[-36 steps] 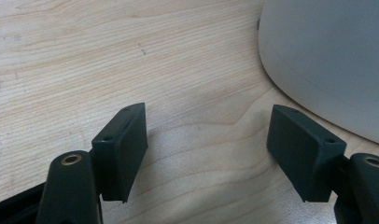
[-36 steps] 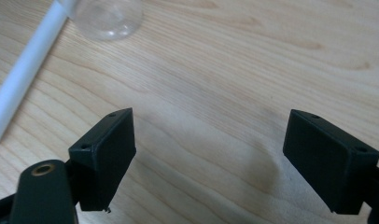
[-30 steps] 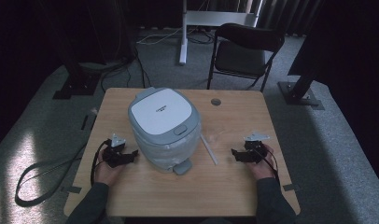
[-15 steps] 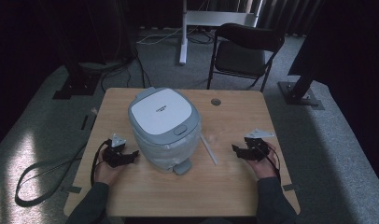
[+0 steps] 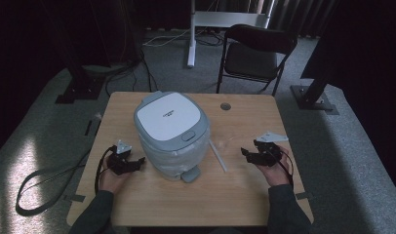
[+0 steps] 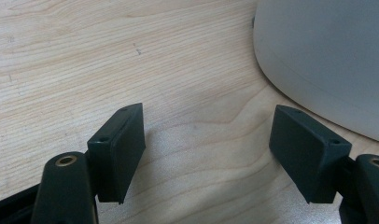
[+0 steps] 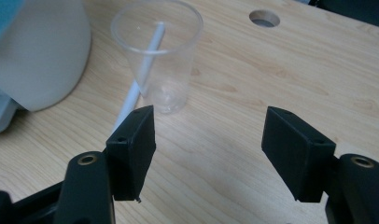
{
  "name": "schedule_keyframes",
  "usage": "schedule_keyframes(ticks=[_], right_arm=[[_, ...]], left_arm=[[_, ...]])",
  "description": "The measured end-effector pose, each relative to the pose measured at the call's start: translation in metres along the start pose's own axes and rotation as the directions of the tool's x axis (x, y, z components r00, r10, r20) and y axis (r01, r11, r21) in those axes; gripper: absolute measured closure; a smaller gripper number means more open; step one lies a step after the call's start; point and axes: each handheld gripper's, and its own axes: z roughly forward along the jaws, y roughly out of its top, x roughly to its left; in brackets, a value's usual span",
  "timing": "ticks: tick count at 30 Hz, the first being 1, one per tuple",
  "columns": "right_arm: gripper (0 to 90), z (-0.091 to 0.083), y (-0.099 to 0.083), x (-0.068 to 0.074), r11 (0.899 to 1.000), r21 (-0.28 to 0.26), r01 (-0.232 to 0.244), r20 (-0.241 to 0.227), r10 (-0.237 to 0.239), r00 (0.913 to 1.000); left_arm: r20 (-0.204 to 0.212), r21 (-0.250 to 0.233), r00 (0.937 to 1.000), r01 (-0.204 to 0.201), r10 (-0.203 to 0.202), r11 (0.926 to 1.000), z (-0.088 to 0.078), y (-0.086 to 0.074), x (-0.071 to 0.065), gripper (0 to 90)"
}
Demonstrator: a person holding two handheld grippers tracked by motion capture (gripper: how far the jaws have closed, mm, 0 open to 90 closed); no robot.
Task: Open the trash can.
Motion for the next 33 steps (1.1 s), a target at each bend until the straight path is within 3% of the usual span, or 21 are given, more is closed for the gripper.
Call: schedule_keyframes(ticks=[12,18,24,33], right_arm=[[38.3,-0.015,0.015,0.003,0.998,-0.049,0.026,0.0,-0.027,0.9996],[42.8,-0.02,0.02,0.004,0.998,-0.05,0.043,0.0,-0.043,0.9991],[49.4,-0.027,0.026,0.004,0.998,-0.041,0.057,-0.023,-0.058,0.9981],[49.6,-0.032,0.033,0.01,0.997,-0.054,0.059,-0.055,-0.062,0.9965]], left_arm=[[0.004,0.002,1.0,-0.004,0.004,1.0,0.0,0.0,0.0,25.8],[0.007,0.004,1.0,-0.006,0.006,1.0,0.0,0.0,0.0,25.2],[0.01,0.004,0.9999,-0.008,0.008,1.0,0.0,0.0,0.0,25.1],[0.012,0.004,0.9999,-0.01,0.01,0.9999,0.0,0.0,0.0,25.1]])
